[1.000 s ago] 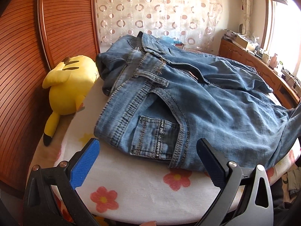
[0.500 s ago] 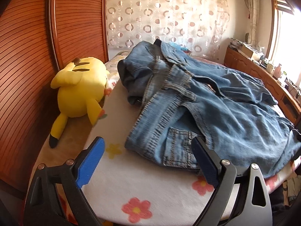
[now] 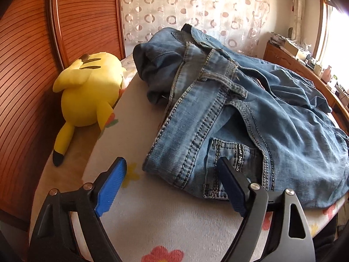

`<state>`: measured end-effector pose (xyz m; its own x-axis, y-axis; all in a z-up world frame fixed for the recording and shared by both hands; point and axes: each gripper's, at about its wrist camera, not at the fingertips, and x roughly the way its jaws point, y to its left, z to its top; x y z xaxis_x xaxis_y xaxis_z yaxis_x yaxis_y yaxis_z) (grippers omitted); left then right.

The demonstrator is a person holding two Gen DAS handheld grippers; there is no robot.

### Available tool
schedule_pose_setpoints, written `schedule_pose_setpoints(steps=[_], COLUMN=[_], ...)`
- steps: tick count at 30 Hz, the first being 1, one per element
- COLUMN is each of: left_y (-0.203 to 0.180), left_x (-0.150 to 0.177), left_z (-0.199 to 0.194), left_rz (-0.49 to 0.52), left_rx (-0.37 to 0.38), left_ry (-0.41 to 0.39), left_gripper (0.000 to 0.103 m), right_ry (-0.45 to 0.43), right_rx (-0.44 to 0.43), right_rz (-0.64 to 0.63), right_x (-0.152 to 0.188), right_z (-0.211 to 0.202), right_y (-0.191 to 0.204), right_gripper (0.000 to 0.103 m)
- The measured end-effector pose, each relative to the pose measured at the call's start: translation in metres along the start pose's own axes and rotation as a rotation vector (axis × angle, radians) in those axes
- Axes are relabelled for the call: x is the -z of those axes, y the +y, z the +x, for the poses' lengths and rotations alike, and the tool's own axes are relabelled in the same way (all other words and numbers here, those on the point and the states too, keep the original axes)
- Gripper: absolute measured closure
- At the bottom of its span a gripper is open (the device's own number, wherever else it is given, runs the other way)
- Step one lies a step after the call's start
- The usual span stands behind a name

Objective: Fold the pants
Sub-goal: 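Grasp the jeans beside the back pocket with the left tool while the right tool holds the hem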

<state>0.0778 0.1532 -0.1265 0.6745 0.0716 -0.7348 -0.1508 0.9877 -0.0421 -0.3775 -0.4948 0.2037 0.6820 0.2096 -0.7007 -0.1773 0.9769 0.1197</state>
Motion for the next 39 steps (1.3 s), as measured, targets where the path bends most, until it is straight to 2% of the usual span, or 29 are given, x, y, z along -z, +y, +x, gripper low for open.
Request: schedule_pose_setpoints(steps=[8,11,13,21,24,26,28,31,33,39], left_y=[0.002,0.004,0.005,0.014,0.013,0.012,0.01,0.006,-0.002,-0.017], left_x=[-0.001,-0.002,-0.002,-0.006,-0.006,-0.005,-0.004,-0.005,-0.007,-0.019], left_z=[0.001,0.002,0.001,0.002,0.003,0.003,0.0,-0.012,-0.034,-0.082], left_rz=[0.004,-0.012,-0.024,-0.073,-0.065,-0.059,-0.055,-0.058,-0.042,-0.014], left_rx=[0.015,0.054,0.073,0.091,0.093,0.093,0.1,0.089,0.089,0.119], left_ry=[0.004,0.001,-0.003,-0.005,-0.012,-0.017,-0.029,-0.032,-0.091,-0.189], left_gripper=[0.018,0.027,0.037,0.049,0.053,0.058,0.074,0.085,0.088,0.091], right_ry=[0.067,0.084,0.082,0.069,0.068,0.068,0.067,0.049,0.019,-0.085], right_rx=[0.015,0.009,0.019,0.024,0.025,0.021,0.008,-0.016,-0.06,-0.068], right_rz=[0.031,0.043,0.031,-0.005,-0.015,-0.017,-0.014,0.007,0.056,0.065], right_x=[0.006,0.009,0.008,0.008,0.009,0.009,0.008,0.005,0.0,-0.018], right_z=[0.031,0.034,0.037,0.041,0.041,0.043,0.043,0.038,0.031,0.006], right_y=[-0.009,-0.01,-0.006,0.0,0.001,0.001,0.0,-0.003,-0.01,-0.017], right_gripper=[0.061,0.061,0.06,0.061,0.076,0.083,0.088,0.092,0.092,0.094])
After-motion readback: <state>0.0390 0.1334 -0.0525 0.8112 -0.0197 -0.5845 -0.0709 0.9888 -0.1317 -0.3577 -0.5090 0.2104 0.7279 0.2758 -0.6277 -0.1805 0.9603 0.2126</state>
